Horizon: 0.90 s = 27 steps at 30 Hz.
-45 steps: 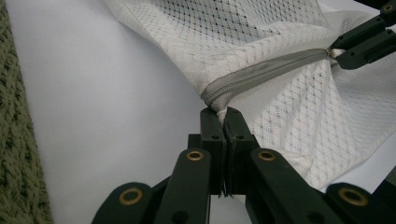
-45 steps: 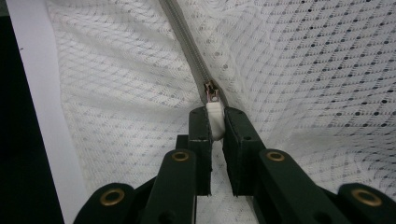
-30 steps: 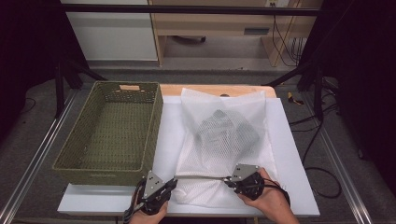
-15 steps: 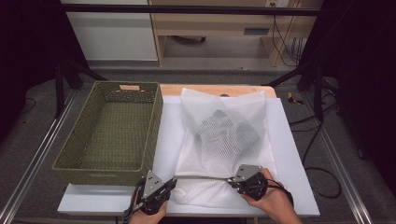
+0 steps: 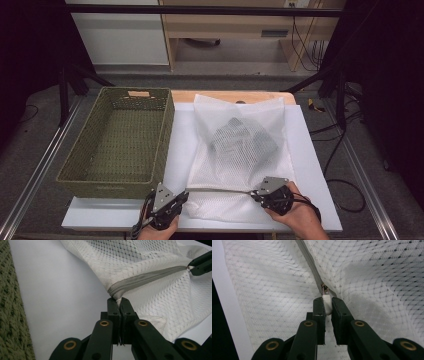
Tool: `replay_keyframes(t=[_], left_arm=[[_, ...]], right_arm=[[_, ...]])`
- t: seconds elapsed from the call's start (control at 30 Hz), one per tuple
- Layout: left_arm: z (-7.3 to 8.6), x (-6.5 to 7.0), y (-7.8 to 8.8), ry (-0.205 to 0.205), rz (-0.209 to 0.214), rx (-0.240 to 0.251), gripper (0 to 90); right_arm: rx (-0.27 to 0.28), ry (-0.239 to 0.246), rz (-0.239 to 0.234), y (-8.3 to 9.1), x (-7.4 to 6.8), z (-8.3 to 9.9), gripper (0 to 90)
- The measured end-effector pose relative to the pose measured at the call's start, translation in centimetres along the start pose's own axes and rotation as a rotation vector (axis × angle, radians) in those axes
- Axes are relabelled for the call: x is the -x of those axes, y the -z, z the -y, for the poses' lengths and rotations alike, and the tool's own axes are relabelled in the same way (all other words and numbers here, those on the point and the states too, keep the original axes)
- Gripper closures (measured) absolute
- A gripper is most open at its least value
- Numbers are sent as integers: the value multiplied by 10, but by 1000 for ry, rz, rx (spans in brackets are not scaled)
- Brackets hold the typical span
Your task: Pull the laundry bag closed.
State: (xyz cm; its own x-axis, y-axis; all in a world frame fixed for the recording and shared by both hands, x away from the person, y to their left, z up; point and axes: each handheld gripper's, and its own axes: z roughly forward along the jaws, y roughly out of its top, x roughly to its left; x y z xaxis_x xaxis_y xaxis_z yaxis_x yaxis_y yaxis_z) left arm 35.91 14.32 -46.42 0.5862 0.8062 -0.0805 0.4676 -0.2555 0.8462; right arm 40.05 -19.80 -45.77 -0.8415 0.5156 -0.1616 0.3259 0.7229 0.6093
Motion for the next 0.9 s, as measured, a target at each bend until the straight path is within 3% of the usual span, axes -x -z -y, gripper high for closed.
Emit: replay_keyframes(t=[0.9], left_arm=[[1, 0, -1, 3, 0, -3, 886]], right_arm=[[-13, -31, 19, 11, 10, 19, 819]])
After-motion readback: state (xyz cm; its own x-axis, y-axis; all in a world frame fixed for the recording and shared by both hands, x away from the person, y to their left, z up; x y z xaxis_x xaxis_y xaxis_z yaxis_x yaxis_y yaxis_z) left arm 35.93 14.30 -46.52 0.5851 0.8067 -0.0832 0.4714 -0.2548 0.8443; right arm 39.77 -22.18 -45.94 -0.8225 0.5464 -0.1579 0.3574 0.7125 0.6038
